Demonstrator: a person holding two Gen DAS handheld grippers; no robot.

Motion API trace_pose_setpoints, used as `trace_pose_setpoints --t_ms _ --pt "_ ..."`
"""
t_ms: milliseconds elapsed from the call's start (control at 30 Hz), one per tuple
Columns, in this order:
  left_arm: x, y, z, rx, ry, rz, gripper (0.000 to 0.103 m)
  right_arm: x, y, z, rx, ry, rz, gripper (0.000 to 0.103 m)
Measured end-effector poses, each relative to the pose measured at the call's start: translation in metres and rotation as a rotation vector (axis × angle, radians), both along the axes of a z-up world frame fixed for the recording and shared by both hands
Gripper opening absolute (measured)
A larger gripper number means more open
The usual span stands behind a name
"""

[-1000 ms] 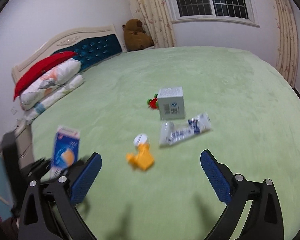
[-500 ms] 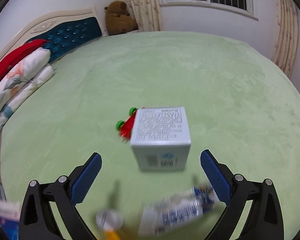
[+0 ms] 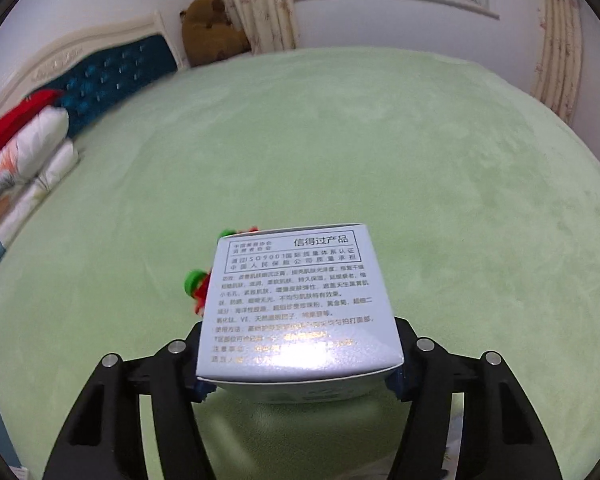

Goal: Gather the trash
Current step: 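Grasp the white square box with the right tool and lift it, then carry the milk carton and white box down over the orange bucket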

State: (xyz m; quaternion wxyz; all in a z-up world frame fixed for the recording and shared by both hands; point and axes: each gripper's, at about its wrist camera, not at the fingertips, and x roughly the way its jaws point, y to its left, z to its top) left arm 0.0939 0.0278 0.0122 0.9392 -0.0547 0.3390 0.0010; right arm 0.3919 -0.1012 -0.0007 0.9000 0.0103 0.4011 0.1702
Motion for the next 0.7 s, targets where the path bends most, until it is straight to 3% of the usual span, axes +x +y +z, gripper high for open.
trace_pose_setpoints --t_ms 167,367,700 --pt "-0.003 -0.004 0.003 0.001 -0.005 -0.007 0.041 -0.03 -0.024 0.044 0.062 -0.085 0.012 0.061" --pt "-0.015 -0.013 0.007 0.038 -0.049 -0.021 0.041 -0.115 -0.063 0.084 0.096 -0.145 0.058 0.061" --pt "-0.064 -0.026 0.022 0.029 -0.159 -0.104 0.04 -0.298 -0.15 0.077 0.142 -0.162 0.026 0.062"
